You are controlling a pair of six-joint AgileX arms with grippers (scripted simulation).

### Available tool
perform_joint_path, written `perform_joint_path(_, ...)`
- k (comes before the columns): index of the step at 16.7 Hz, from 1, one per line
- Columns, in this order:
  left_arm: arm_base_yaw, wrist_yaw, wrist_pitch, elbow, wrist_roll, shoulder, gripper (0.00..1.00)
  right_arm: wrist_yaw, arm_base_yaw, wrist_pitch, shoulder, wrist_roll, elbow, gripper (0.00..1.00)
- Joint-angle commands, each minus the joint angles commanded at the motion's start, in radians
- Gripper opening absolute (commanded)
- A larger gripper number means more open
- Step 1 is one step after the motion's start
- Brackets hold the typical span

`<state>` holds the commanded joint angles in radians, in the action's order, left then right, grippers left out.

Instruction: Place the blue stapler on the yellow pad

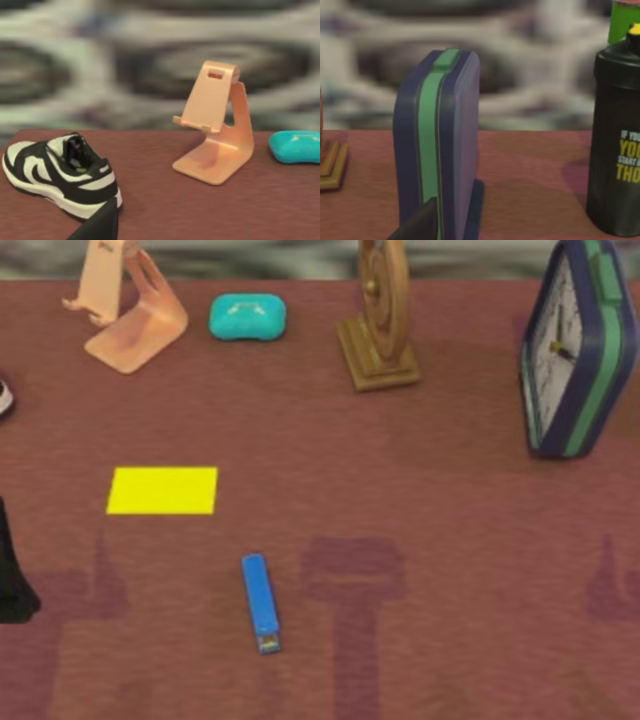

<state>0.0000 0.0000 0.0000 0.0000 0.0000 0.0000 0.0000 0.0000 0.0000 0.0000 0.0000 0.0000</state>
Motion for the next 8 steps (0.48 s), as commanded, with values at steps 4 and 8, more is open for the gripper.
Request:
perform_joint_path(4,-0.015,0.002,-0.024,0.030,-0.019,0.031,1.00,0.000,0.000,0.000,0.000,0.000,0.000,1.00)
perform_joint_path(8,-0.092,0.003,-0.157,0.204,-0.126,0.221,1.00,0.000,0.000,0.000,0.000,0.000,0.000,1.00)
